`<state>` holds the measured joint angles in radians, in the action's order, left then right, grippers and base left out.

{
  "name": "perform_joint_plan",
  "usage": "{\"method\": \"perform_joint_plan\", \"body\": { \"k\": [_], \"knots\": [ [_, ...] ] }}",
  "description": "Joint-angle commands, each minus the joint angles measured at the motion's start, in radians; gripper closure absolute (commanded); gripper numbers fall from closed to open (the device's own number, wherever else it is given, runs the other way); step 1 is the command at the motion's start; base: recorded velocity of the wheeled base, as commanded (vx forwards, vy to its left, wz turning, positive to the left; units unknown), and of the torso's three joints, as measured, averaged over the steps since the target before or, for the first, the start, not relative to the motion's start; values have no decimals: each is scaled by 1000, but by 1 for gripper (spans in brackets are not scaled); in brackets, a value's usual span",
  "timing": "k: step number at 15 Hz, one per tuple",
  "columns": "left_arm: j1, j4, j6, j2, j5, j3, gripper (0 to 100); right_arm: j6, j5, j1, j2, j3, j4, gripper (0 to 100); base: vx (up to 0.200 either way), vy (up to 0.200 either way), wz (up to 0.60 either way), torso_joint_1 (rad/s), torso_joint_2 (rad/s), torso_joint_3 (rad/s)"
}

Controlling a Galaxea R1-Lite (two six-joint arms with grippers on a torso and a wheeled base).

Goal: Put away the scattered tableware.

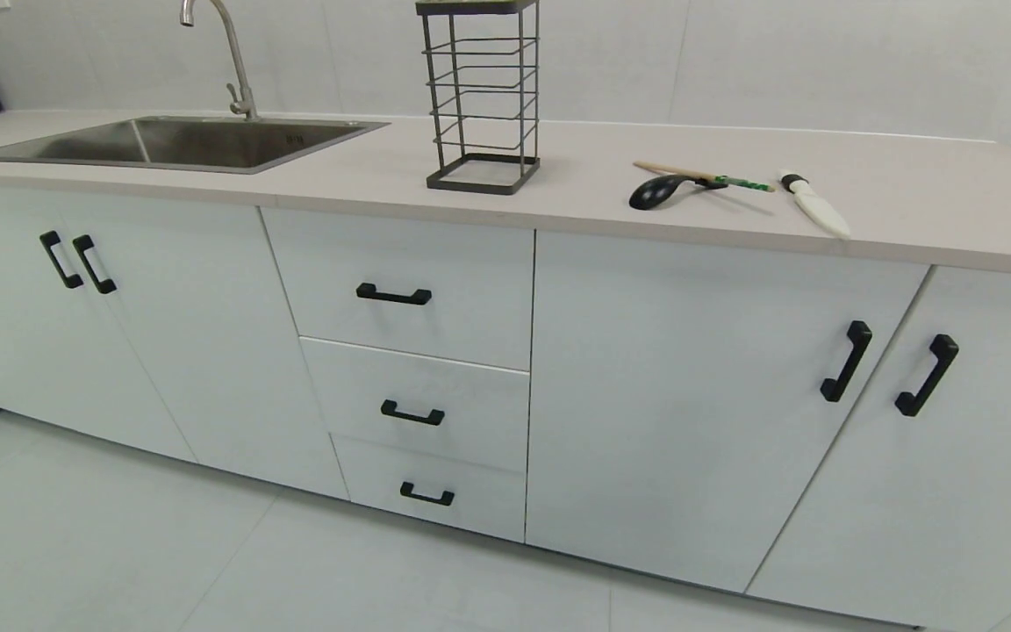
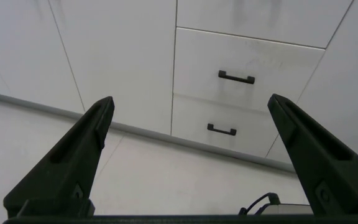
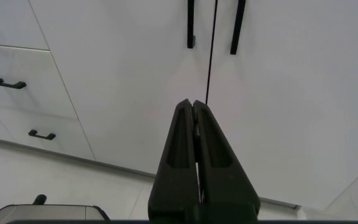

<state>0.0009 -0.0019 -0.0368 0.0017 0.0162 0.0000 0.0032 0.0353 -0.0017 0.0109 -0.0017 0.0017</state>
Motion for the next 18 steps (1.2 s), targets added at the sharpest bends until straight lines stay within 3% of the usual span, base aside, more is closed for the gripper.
{"method": "perform_joint_plan", "body": {
  "k": [1,6,18],
  "knots": [
    [1,-1,0,1,1,0,0,0,0,0,1,0,1,100,0,0,0,0,0,0],
    [1,-1,2,0,1,0,0,0,0,0,1,0,1,100,200,0,0,-1,1,3],
    [1,-1,2,1,1,0,0,0,-2,0,1,0,1,100,0,33,0,0,1,0]
  ]
}}
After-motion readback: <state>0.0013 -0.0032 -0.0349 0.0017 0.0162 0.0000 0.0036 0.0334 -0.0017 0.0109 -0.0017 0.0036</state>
